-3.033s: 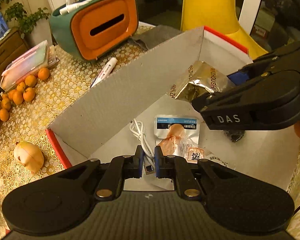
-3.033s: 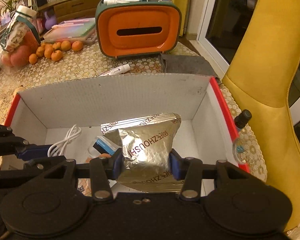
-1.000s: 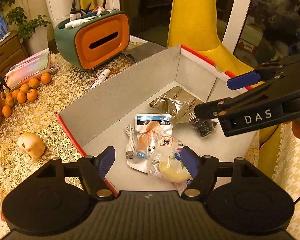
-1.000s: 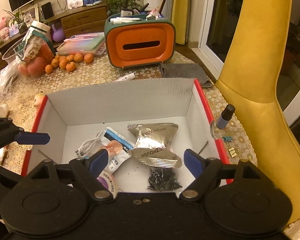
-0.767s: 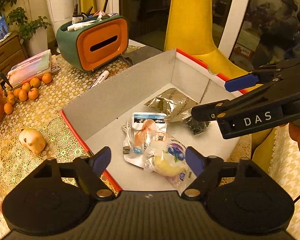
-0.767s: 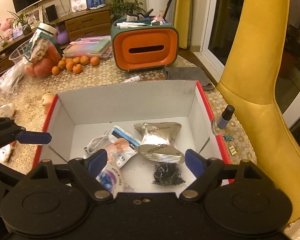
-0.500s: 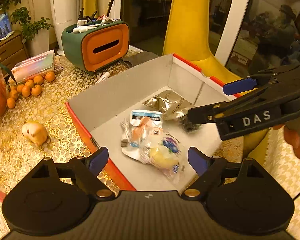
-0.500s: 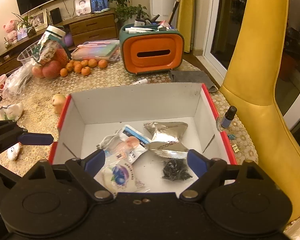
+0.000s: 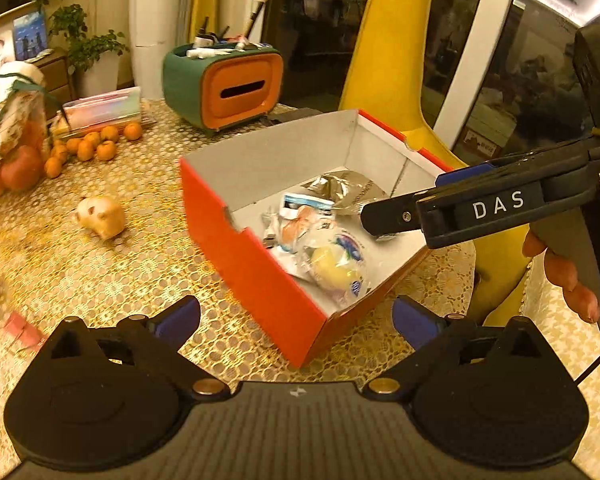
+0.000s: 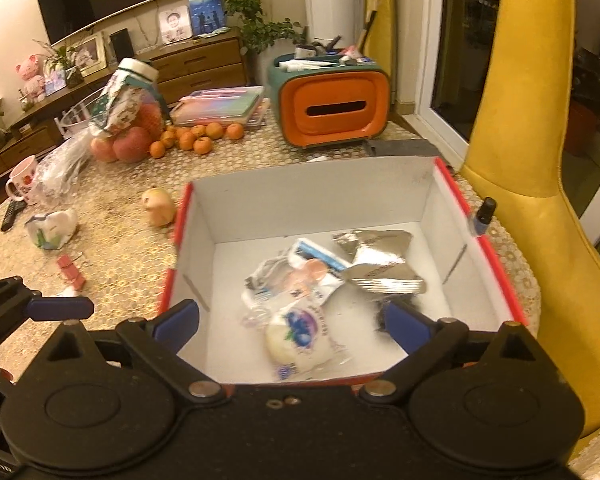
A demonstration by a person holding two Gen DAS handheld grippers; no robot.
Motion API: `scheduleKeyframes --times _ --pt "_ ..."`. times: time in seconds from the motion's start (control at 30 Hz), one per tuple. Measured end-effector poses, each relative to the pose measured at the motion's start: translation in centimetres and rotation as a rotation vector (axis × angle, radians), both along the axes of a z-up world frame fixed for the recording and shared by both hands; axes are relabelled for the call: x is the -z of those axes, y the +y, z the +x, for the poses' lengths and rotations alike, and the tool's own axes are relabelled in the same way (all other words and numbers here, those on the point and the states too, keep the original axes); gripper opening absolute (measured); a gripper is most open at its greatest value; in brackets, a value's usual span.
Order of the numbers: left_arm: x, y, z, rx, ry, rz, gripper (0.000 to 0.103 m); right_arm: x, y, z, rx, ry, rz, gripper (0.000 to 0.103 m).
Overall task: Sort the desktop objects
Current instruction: 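Withdraw both tools from the box back over the table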
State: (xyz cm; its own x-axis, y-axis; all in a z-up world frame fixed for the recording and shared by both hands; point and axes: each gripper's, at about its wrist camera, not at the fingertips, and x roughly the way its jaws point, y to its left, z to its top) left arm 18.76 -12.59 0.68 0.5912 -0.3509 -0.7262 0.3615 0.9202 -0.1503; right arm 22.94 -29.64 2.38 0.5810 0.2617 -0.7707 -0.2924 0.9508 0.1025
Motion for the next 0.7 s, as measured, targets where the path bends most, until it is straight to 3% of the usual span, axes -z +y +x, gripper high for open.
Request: scheduleKeyframes --times 0.7 --pt "0.1 8.7 -3.8 -0.148 -0.035 -0.009 0.103 -0.2 10.2 -1.8 -0.153 0.011 0.02 0.1"
